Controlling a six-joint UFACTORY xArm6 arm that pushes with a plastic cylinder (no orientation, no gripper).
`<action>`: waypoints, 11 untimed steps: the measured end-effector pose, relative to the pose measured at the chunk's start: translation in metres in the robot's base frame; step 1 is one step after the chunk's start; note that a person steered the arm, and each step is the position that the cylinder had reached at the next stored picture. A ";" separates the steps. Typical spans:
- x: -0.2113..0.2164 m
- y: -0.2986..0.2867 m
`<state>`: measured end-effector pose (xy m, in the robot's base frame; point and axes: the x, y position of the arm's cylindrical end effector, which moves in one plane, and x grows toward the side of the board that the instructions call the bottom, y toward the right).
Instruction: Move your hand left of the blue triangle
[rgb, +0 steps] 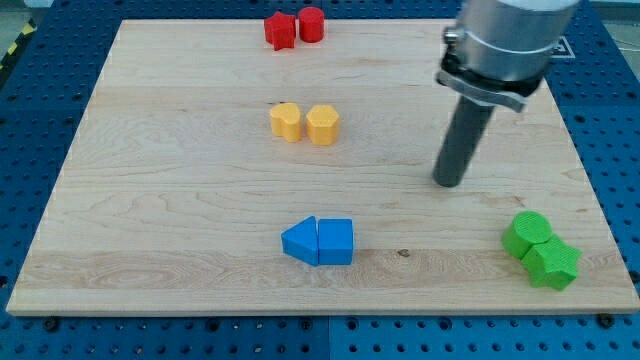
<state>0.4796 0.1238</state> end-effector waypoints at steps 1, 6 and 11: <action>-0.005 -0.042; 0.005 -0.206; 0.057 -0.208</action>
